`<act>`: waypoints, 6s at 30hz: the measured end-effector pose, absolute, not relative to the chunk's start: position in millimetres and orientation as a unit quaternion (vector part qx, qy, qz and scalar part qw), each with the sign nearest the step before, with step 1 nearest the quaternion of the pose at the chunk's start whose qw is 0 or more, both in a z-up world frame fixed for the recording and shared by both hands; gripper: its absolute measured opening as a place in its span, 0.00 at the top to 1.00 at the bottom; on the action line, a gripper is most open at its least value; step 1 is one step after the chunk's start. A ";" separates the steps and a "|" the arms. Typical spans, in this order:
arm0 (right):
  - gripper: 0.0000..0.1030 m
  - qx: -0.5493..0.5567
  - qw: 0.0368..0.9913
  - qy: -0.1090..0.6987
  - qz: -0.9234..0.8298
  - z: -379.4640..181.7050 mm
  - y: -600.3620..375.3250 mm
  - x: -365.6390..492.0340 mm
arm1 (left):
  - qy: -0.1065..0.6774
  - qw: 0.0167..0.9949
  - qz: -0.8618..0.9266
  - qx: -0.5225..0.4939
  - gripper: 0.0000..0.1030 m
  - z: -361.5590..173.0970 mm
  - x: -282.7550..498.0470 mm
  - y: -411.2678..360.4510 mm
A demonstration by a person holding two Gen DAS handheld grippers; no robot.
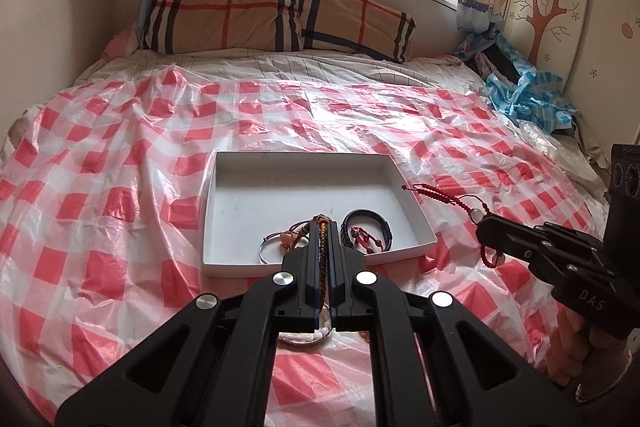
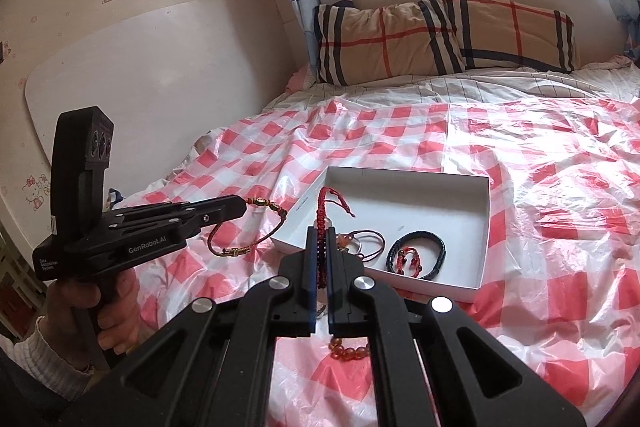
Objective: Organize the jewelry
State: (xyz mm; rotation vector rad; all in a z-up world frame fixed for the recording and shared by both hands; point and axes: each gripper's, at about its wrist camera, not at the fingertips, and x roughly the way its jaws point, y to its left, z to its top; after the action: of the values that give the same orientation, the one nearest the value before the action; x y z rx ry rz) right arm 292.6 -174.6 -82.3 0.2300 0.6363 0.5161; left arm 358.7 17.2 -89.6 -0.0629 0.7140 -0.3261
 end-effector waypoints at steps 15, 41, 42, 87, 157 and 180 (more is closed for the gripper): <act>0.71 0.124 0.901 0.367 0.193 -133.7 -186.6 359.8 | 0.408 0.900 -0.146 -0.047 0.92 -141.9 436.7 0.8; 0.29 0.023 0.834 0.497 0.240 -202.7 -127.0 324.3 | 0.466 0.876 -0.116 0.047 0.18 -210.5 382.8 19.7; 0.29 0.015 0.831 0.502 0.240 -206.4 -123.9 325.6 | 0.467 0.876 -0.113 0.050 0.16 -212.0 385.4 19.4; 0.81 -0.054 0.833 0.512 0.205 -206.1 -136.0 312.4 | 0.498 0.837 -0.214 0.076 0.97 -216.2 376.0 5.1; 0.88 0.261 0.865 0.314 0.291 -29.0 -206.5 202.0 | 0.327 0.936 -0.126 0.036 0.95 -28.7 239.4 25.3; 0.88 0.258 0.862 0.330 0.285 -54.0 -201.0 261.8 | 0.343 0.930 -0.129 0.017 0.95 -56.1 304.5 23.3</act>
State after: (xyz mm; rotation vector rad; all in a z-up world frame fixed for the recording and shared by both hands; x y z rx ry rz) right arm 261.8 -201.0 -54.0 0.5411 0.6922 0.5975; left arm 304.5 23.3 -56.1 0.0342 0.7026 -0.2634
